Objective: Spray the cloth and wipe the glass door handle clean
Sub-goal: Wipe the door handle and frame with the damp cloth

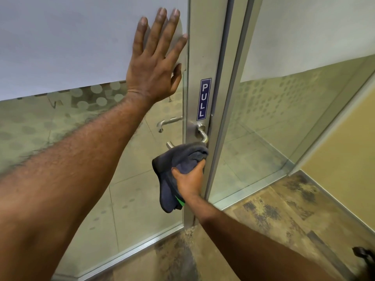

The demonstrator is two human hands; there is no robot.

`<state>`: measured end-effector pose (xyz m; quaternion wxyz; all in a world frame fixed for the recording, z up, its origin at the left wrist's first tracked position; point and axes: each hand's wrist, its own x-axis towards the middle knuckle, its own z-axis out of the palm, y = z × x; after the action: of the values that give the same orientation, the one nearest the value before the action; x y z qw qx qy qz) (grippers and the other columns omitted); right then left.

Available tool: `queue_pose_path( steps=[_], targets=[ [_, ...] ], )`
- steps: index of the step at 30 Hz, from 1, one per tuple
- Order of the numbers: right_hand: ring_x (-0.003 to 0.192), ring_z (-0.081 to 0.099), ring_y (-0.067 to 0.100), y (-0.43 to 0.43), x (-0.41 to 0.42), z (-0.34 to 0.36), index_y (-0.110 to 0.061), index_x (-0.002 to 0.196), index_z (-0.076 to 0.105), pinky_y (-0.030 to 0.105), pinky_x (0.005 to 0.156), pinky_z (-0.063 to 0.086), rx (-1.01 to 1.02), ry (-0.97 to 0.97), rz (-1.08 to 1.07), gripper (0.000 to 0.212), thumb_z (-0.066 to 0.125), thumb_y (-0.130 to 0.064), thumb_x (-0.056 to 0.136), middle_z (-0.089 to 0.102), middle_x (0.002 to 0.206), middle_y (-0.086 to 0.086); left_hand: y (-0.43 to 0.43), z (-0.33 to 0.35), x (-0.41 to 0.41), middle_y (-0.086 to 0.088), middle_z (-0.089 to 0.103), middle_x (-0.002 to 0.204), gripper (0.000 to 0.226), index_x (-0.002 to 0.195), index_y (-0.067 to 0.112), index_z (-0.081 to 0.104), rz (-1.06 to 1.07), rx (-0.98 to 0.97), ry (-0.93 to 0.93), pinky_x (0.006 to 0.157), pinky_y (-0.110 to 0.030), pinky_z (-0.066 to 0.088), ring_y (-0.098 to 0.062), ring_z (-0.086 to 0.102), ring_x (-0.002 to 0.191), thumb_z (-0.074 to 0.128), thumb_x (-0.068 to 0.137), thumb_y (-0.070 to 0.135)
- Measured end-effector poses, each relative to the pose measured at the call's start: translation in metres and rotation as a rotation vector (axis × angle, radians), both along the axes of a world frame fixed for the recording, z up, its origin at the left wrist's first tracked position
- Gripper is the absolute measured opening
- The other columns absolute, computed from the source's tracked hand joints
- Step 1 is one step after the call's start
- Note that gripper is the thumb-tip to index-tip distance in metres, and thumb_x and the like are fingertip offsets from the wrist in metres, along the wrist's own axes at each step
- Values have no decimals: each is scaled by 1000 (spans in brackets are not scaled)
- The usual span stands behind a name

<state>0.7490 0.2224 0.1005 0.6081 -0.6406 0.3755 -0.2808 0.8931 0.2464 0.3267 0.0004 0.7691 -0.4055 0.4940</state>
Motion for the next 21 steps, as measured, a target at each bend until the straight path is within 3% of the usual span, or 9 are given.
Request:
queue_pose_path(
  steps=[5,9,11,14,15,18,21],
  targets=[
    [128,52,15,-12,-18,-11,-19,145,32,9,87,41,-60,33,6,86,84,-21,77,52,143,-1,0,-1,1,-18,14,166,60,157,20,27,-12,-3,-11,120,-59,10,-41,14,152,35,101,37],
    [121,51,8,-20,-21,-3,-21,145,31,1,78,44,-6,-114,-93,81,80,-26,81,51,139,-4,1,-2,3,-18,12,167,60,157,21,27,-5,5,-8,120,-59,8,-41,12,152,37,100,38],
    [123,54,13,-27,-13,8,-19,144,33,8,86,47,31,-181,-127,76,78,-29,83,53,138,-4,0,-2,3,-18,12,167,60,157,20,28,-9,8,-12,120,-59,7,-41,11,153,38,100,38],
    [123,57,19,-44,7,28,-20,143,34,37,100,53,113,-235,-143,74,75,-38,85,54,140,2,1,-1,3,-18,12,167,61,157,20,28,-11,7,-20,120,-57,5,-41,11,153,39,100,38],
    [122,58,20,-49,13,36,-20,143,35,41,101,52,143,-246,-132,72,74,-38,86,55,139,4,2,-2,4,-18,12,167,61,157,20,28,-13,5,-19,120,-57,4,-40,11,153,40,100,37],
    [113,62,19,-66,23,49,-24,135,40,42,97,55,235,-245,-62,61,75,-33,86,59,131,4,5,-16,5,-18,10,167,64,159,20,23,-22,33,-26,121,-54,1,-39,9,153,40,100,37],
    [112,60,20,-66,25,51,-25,136,38,42,96,55,285,-227,-60,65,77,-29,84,58,128,2,8,-25,8,-17,9,167,65,159,20,22,-28,58,-50,121,-53,1,-38,8,154,41,100,36]
  ],
)
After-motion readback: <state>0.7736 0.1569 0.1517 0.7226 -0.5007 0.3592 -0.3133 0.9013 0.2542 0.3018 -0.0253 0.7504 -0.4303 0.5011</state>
